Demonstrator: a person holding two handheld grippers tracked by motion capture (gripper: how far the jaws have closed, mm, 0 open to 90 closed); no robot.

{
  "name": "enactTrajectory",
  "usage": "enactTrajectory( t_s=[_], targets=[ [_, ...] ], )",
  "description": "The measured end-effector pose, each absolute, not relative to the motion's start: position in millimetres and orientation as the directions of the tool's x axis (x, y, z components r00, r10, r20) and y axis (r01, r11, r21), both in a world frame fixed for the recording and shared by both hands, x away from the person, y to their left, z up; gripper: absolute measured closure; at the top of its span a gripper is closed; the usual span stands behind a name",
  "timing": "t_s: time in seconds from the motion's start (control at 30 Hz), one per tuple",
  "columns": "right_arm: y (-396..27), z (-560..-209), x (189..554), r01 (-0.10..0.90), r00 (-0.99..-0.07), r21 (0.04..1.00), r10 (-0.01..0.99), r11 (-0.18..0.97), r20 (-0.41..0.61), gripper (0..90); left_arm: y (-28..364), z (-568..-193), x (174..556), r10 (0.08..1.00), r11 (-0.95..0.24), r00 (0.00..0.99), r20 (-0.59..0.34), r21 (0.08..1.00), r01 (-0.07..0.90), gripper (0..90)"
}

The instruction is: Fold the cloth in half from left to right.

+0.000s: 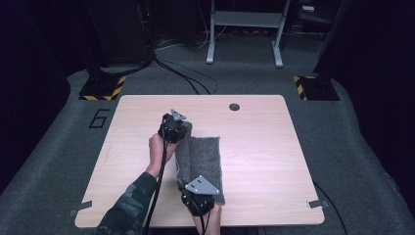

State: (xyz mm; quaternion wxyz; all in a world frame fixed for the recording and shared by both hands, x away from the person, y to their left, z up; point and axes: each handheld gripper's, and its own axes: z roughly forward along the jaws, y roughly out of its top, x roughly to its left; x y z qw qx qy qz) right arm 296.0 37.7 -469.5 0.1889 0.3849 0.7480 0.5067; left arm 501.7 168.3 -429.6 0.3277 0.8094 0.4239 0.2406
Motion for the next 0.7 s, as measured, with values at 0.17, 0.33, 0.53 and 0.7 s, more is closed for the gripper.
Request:
enactTrajectory(
  t_s=[0.17, 0.33, 0.53, 0.7],
  targets=[
    [31.5, -474.0, 295.6, 0.396, -0.621, 0.898, 0.777, 0.191, 0.108, 84.6, 156.7, -437.0, 505.1, 0.834, -0.437, 0.541, 0.104, 0.723, 0.534, 84.8],
    [24.3, -479.3, 296.8, 0.414, -0.608, 0.889, 0.787, 0.197, 0.108, 84.0, 144.2, -444.4, 508.6, 0.825, -0.453, 0.556, 0.104, 0.711, 0.538, 84.6],
    [13.7, -488.9, 298.3, 0.437, -0.594, 0.876, 0.796, 0.203, 0.111, 83.6, 129.9, -453.7, 509.9, 0.816, -0.456, 0.569, 0.097, 0.714, 0.531, 84.3],
    [3.8, -497.7, 299.3, 0.465, -0.579, 0.861, 0.806, 0.206, 0.120, 82.4, 119.9, -461.9, 511.7, 0.811, -0.457, 0.578, 0.087, 0.712, 0.534, 84.2]
  ],
)
